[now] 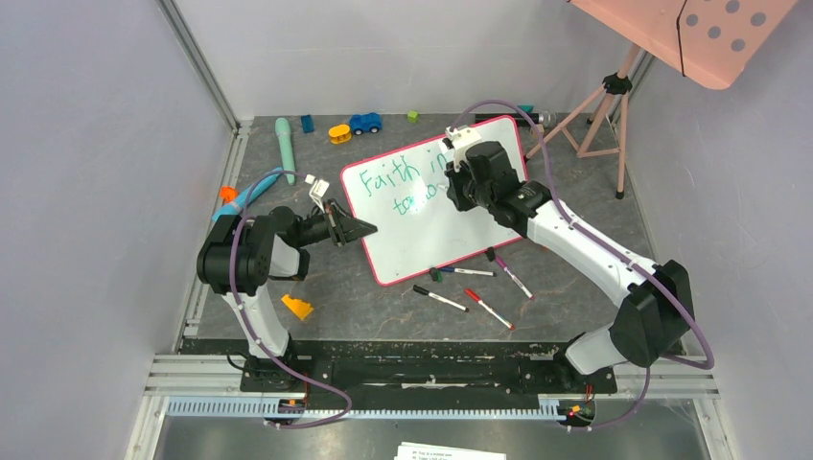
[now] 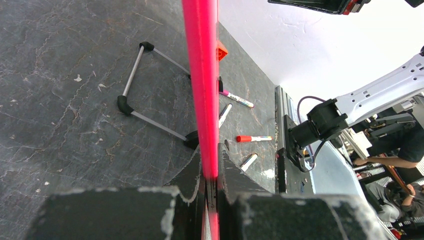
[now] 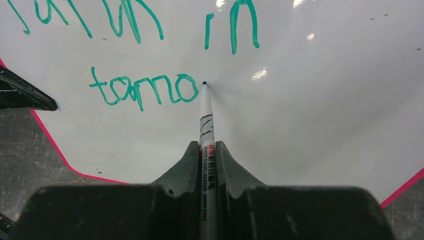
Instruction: Write a sentence on the whiteboard
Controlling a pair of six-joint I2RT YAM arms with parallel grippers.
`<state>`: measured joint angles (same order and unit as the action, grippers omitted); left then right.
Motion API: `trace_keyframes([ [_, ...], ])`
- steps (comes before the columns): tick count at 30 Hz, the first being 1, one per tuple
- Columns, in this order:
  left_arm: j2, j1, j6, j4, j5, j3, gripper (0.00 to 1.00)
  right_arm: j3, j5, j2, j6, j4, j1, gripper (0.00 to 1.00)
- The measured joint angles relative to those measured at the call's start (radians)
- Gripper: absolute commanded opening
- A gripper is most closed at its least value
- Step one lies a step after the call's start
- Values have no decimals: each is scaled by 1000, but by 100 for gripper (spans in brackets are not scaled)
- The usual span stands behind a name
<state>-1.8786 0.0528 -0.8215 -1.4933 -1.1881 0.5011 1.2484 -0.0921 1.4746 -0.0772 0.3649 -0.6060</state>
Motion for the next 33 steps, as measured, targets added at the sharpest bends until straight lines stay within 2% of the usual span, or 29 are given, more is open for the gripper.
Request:
trace_keyframes([
  [33,0,0,0,0,0,0,2,10,-19,2,0,3,1,0],
])
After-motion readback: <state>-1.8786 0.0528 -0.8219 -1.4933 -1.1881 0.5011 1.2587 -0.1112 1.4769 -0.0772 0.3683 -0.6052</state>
